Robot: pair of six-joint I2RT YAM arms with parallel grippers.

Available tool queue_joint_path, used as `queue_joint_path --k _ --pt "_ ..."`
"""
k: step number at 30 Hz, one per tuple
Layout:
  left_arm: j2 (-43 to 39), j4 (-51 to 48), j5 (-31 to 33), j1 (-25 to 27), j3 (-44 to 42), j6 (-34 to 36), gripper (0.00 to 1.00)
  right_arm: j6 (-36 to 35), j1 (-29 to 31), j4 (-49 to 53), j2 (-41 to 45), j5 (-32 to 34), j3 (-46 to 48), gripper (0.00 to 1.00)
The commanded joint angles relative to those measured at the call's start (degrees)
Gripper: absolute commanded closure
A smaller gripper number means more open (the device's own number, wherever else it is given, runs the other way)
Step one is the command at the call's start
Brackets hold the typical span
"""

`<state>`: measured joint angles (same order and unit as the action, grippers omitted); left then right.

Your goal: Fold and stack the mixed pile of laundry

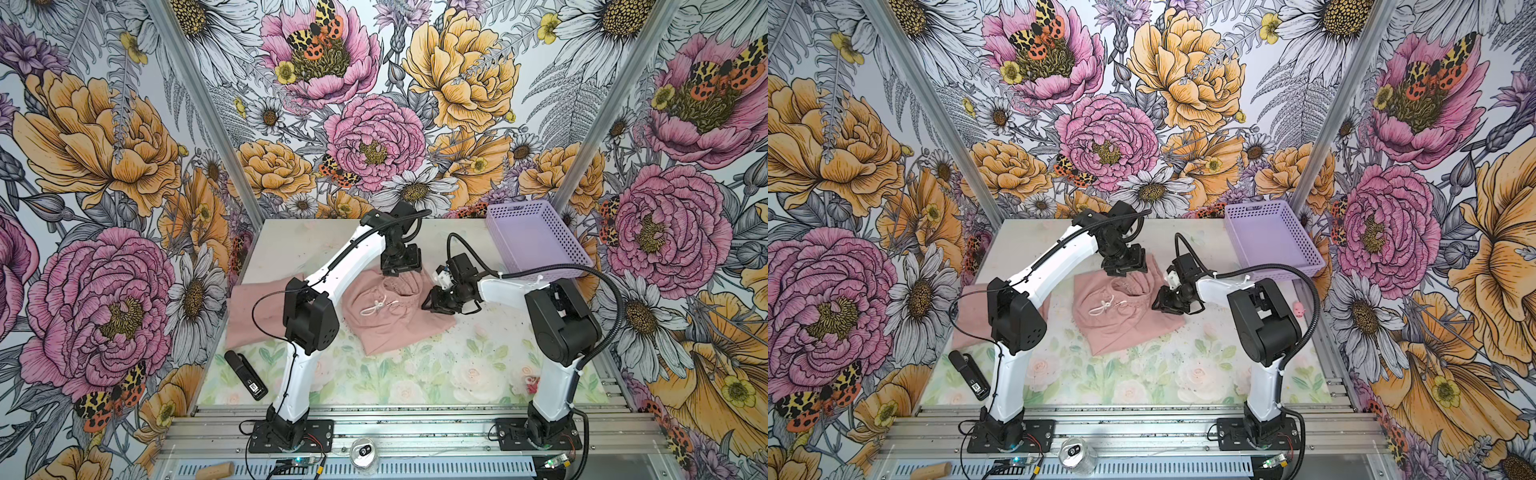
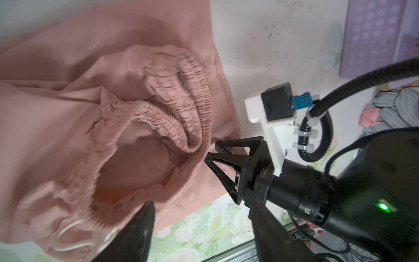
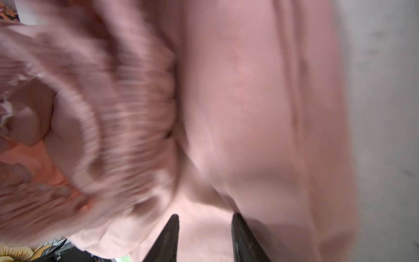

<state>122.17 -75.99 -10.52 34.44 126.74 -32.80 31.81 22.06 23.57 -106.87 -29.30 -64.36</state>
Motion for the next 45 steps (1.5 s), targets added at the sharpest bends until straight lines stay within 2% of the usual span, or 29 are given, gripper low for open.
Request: queue_joint_path --k 1,4,8,11,15,19,23,28,32,33,39,45 --pt "-4.2 0.6 1.1 -0.7 4.0 -0.9 0.21 -1.5 -1.5 4.7 7.5 7.0 0.2 0.57" --pt "-9.0 0.7 3.1 -2.5 0.8 -0.6 0.18 -2.1 -1.4 8.2 11.4 9.2 -0.8 0.56" --pt "-17.2 3.0 5.4 -7.3 -12.7 0.6 0.15 -2.3 1.0 8.2 12.0 6.9 -4.8 0.53" --pt "-25.7 8.5 4.1 -11.7 -25.4 0.5 0.14 -2.8 4.3 7.8 8.6 5.0 -10.2 0.49" --pt "-32.5 14.0 2.4 -17.3 -38.9 0.8 0.14 -3.0 8.9 7.0 2.6 3.7 -18.9 0.45" --pt "-35.9 17.2 0.5 -20.8 -46.8 1.6 0.13 -2.9 11.3 7.0 -3.8 3.8 -26.1 0.45" --pt "-37.1 19.2 -1.0 -22.4 -50.7 2.2 0.13 -1.7 12.5 7.1 -9.5 2.7 -30.2 0.45" --pt "-36.5 21.0 -2.1 -23.1 -53.2 2.8 0.12 -0.3 13.2 7.3 -13.5 3.5 -31.9 0.64" --pt "-35.7 22.6 -3.0 -23.0 -54.6 2.9 0.12 -1.2 12.6 7.4 -11.3 6.1 -31.1 0.95" --pt "-35.4 22.7 -3.1 -22.8 -54.9 3.0 0.12 -1.4 12.3 7.4 -10.3 6.6 -30.7 0.99" --pt "-33.4 22.9 -3.5 -22.3 -55.0 4.3 0.12 -3.9 7.9 10.6 -4.1 5.8 -27.9 1.0" --pt "-29.3 22.9 -3.7 -20.7 -53.3 5.8 0.11 -6.7 2.7 12.3 -2.9 4.5 -24.4 1.0"
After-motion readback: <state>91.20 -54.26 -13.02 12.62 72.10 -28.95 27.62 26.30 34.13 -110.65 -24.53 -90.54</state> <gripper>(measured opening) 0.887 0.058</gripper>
